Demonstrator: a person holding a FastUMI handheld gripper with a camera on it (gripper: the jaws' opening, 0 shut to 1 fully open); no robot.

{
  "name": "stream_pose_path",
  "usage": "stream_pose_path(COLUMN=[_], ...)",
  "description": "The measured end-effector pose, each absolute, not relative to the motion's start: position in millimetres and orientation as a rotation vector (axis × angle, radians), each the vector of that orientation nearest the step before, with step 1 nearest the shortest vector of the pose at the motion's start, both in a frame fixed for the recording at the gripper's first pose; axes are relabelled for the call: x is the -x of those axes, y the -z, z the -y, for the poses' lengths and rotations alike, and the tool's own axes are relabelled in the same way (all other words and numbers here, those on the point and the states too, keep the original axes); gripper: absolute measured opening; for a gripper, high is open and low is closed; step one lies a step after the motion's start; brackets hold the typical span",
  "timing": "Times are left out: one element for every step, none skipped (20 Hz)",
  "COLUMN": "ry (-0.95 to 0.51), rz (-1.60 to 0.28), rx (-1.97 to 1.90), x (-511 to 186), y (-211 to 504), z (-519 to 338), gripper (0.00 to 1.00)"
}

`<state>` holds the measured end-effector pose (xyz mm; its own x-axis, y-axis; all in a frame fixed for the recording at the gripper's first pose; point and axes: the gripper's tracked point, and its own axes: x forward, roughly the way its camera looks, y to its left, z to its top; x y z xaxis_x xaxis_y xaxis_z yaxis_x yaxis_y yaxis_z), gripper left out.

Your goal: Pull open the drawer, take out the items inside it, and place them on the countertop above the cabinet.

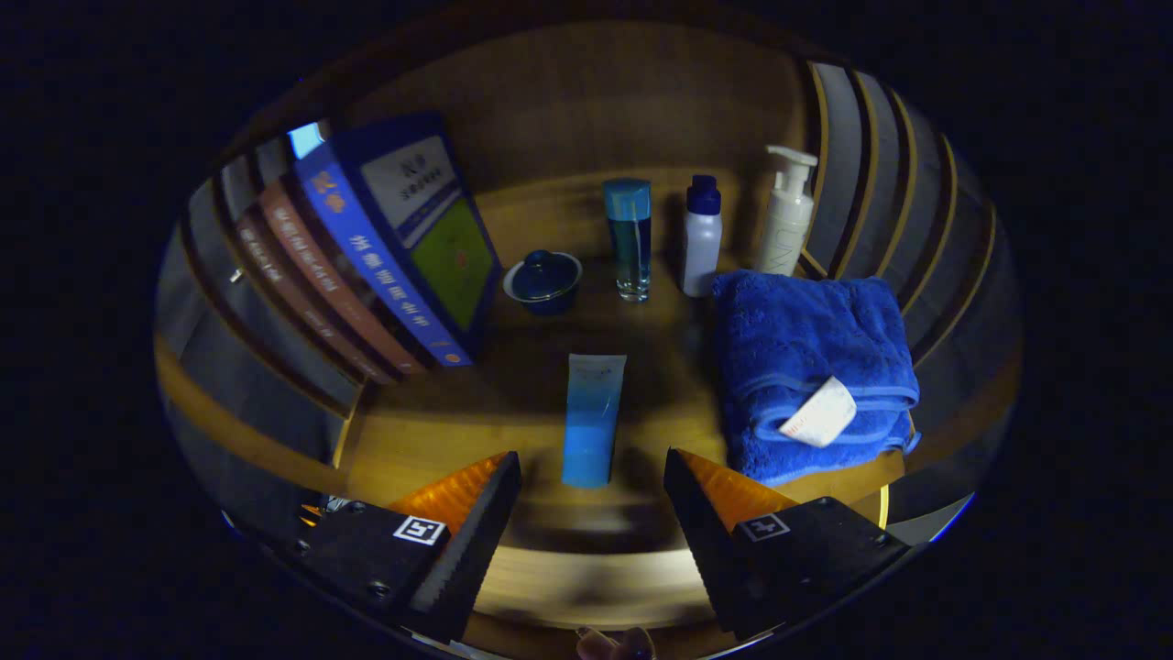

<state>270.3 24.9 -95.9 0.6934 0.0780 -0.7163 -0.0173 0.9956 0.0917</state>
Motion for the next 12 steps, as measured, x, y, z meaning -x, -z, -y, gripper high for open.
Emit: stream_pose_path(ry=[-0.063,-0.069,-0.074,-0.076,-0.078,-0.080,-0.082,-0.082,-0.076,-0.071,-0.066,-0.062], rz=[-0.766,-0.727,-0.687,-0.647,-0.611,-0.577,-0.542,-0.504,-0.458,-0.409,-0.365,-0.328], rx=[-0.080,-0.078,-0.078,-0.076,-0.072,-0.066,-0.061,-0.054,-0.048,-0.043,-0.039,-0.031], x=[-259,-248,-236,-224,-212,-200,-186,-174,-164,-153,-138,-122], y=[87,77,67,58,48,40,33,27,20,15,11,12], z=[-26,-27,-27,-27,-26,-25,-24,-23,-20,-18,-16,-14], gripper=[0.99,1.00,1.00,1.00,1.00,1.00,1.00,1.00,1.00,1.00,1.00,1.00])
